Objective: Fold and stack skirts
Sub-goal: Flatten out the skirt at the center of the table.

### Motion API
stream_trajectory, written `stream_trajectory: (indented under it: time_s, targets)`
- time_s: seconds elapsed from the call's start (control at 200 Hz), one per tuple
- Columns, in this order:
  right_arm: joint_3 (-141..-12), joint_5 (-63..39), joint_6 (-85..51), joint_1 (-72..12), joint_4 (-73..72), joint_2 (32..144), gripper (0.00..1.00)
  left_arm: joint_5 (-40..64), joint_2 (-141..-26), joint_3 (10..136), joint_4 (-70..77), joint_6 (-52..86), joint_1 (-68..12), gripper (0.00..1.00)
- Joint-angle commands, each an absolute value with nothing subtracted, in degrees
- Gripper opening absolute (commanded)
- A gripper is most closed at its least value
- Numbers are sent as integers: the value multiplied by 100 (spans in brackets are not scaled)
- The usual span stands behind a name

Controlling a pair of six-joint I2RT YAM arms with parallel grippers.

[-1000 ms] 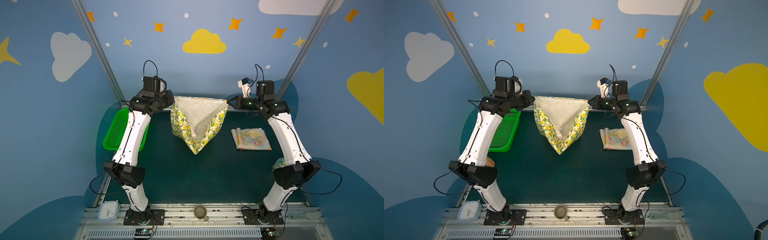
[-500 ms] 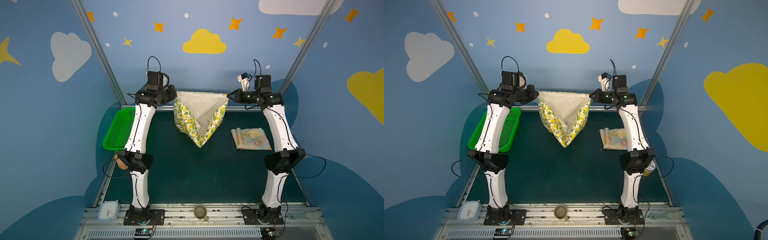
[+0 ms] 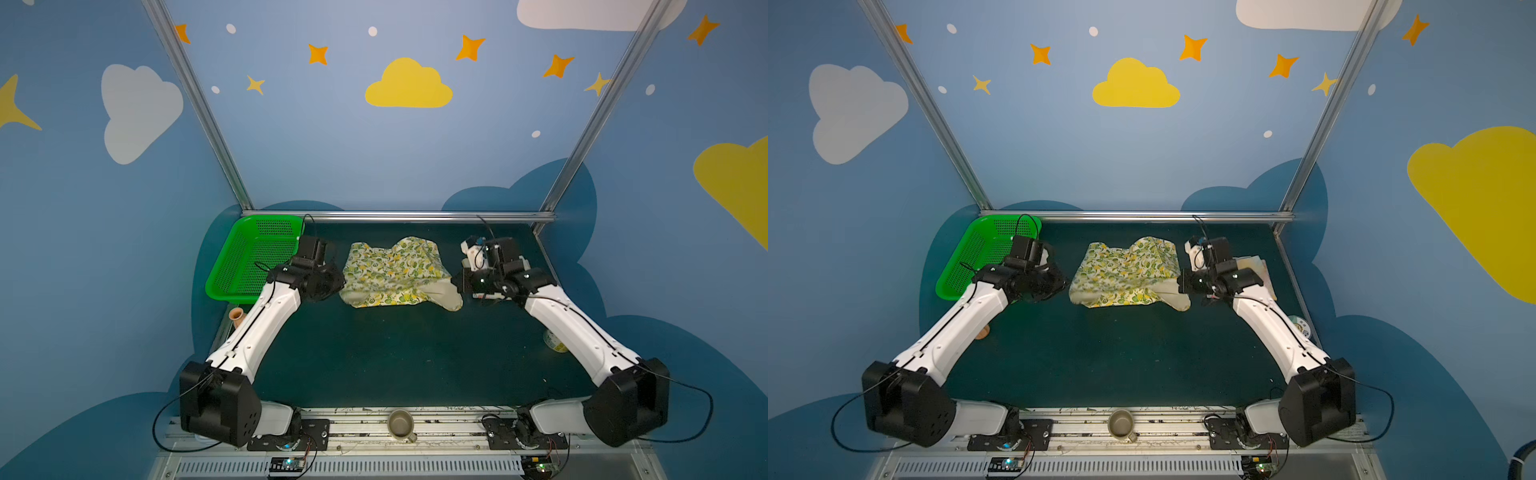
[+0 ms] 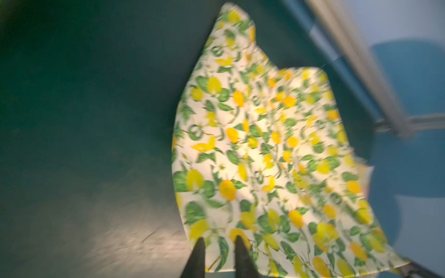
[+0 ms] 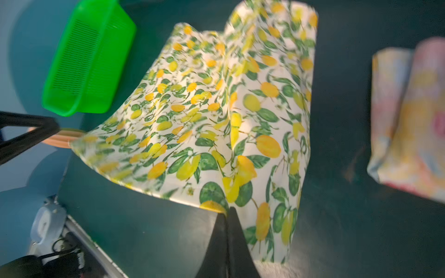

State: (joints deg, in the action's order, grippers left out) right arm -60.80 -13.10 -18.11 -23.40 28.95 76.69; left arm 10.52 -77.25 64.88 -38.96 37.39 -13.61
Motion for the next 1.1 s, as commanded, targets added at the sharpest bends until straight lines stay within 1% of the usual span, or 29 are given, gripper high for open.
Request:
stream_trajectory:
  time_s: [0.0,0.01,0.02,0.045,0.065,0.105,0.135,0.185,0.28,0.385,0.461,0.521,0.626,0.706,0.801,0.916,1.091]
  targets:
    - [-5433,-846,-2188,-2621,2359,7442,0,584,-7351,6115,-3886,4162,-1560,67]
    - [-5408,-844,-2230,-2657,2392,7441,0,570,-7318,6073,-3916,4178,-1570,68]
    - [-5384,-844,-2260,-2677,2426,7433,3,564,-7292,6042,-3947,4187,-1579,68]
    - [-5343,-871,-2332,-2712,2505,7427,17,546,-7216,5971,-3992,4215,-1598,69]
    - [-5331,-905,-2398,-2718,2567,7413,26,537,-7154,5910,-4015,4239,-1606,69]
    - [-5326,-955,-2503,-2729,2651,7388,39,519,-7042,5803,-3981,4294,-1608,72]
    - [-5326,-996,-2515,-2725,2627,7377,45,525,-6984,5748,-3902,4317,-1608,74]
    - [-5396,-1039,-2470,-2725,2594,7403,50,540,-6979,5745,-3764,4312,-1608,75]
    - [-5688,-1056,-2393,-2686,2469,7570,50,574,-7347,6071,-3615,4233,-1608,76]
    - [-6180,-919,-2357,-2552,2350,7968,50,639,-8175,6839,-3676,3974,-1600,76]
    - [-6687,-977,-2200,-2360,2418,8373,50,711,-8857,7509,-3780,3761,-1550,70]
    - [-7059,-1091,-2140,-2157,2416,8747,51,755,-9408,8109,-3922,3649,-1476,69]
    - [-7709,-1723,-2393,-1629,2527,9522,50,870,-10337,9097,-4049,3566,-1301,70]
    - [-8272,-2421,-2572,-1260,2585,10216,48,1045,-11000,9793,-4083,3536,-1169,69]
    - [-9059,-2964,-2865,-880,2904,11078,44,1178,-11831,10766,-4326,3540,-1001,69]
    - [-9738,-3072,-2941,-691,2997,11832,42,1479,-12771,11908,-4671,3515,-832,69]
    - [-10726,-3081,-2926,-632,3235,12757,42,1683,-14065,13604,-5272,3528,-665,69]
